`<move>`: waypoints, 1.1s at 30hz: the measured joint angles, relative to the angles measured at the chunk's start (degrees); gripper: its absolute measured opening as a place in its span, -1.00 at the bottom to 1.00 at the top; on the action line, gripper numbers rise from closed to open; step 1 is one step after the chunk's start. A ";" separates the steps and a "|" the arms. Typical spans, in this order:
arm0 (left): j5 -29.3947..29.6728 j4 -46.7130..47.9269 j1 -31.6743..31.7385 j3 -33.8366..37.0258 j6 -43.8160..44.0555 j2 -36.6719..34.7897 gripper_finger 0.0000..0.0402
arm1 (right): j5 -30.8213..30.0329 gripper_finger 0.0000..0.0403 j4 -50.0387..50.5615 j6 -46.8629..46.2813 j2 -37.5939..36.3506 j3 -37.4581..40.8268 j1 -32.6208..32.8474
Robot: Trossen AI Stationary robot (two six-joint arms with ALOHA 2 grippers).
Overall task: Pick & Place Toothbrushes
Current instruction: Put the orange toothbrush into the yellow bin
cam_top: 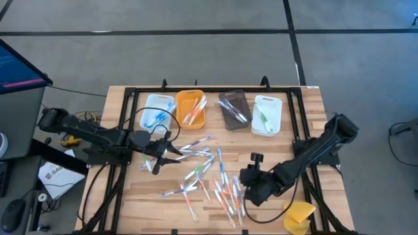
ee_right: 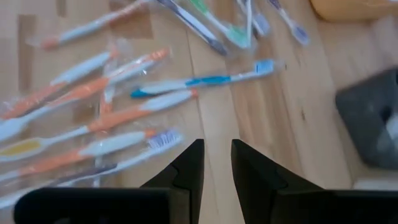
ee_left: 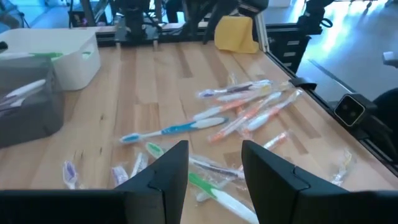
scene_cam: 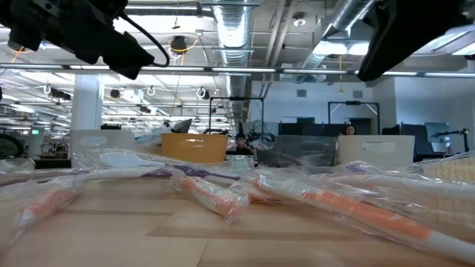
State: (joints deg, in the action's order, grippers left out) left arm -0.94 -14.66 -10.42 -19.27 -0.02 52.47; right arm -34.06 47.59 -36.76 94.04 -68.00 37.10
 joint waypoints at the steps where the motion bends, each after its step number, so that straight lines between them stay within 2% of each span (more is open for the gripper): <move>1: 0.02 -0.10 -0.04 0.16 -0.02 0.00 -0.28 | 0.88 -0.63 2.26 -1.22 0.69 -1.55 -0.04; 6: 0.04 -1.10 0.13 0.22 -1.09 0.00 -0.28 | 5.02 -0.63 8.71 -8.73 1.83 -5.26 0.02; 15: 0.03 -3.16 0.24 0.22 -12.48 0.00 -0.28 | 10.14 -0.55 7.95 -20.46 1.97 -5.24 0.35; 19: 0.01 -3.16 0.24 0.22 -12.94 0.00 -0.28 | 10.92 -0.37 5.11 -21.57 1.97 -5.04 0.36; 25: -5.07 -3.14 0.20 0.26 -11.36 0.00 -0.28 | 11.43 0.05 2.03 -19.14 1.97 -5.04 -0.94; 28: -5.54 -3.14 0.20 0.26 -9.76 0.00 -0.28 | 11.78 0.24 1.84 -18.31 1.97 -5.02 -1.87; 33: -4.95 -3.14 0.22 0.28 -8.73 0.00 -0.28 | 12.12 0.37 -0.79 -14.80 1.97 -5.02 -3.83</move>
State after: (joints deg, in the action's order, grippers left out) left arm -5.90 -17.80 -10.20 -18.98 -8.75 52.47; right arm -21.94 46.79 -51.56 96.01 -73.01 33.27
